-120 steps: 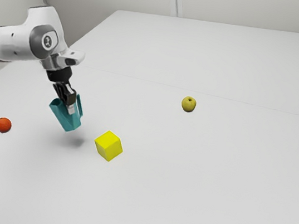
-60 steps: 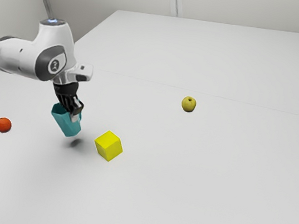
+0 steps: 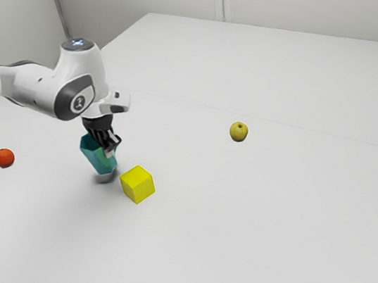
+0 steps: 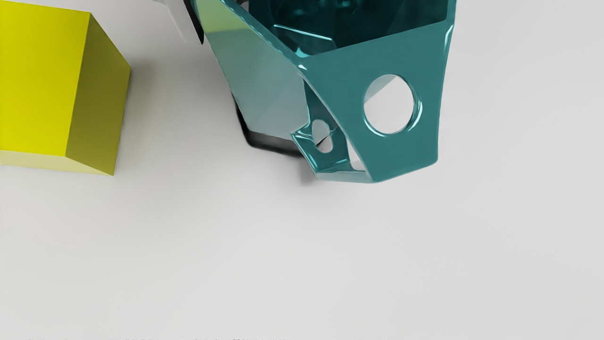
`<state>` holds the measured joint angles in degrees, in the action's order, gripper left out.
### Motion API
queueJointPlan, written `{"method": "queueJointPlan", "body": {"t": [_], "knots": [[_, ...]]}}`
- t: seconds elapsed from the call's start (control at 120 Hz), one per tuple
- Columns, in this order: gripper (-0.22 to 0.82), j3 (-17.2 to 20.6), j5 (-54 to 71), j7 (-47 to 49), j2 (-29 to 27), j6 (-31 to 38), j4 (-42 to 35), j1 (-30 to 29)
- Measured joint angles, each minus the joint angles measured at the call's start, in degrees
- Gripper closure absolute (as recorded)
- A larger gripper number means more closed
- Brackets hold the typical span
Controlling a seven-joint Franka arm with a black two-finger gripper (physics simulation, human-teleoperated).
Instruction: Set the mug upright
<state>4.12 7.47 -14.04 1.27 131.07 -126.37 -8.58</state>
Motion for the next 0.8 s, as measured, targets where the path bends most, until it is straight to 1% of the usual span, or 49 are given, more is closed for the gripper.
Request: {"method": "queueJointPlan", "body": {"t": [0.4,0.8], "knots": [[0.75,0.1,0.1,3.1,1.2,1.2,-0.9,-2.6],[0.75,0.1,0.2,4.7,2.8,2.1,-0.8,-1.4]]}}
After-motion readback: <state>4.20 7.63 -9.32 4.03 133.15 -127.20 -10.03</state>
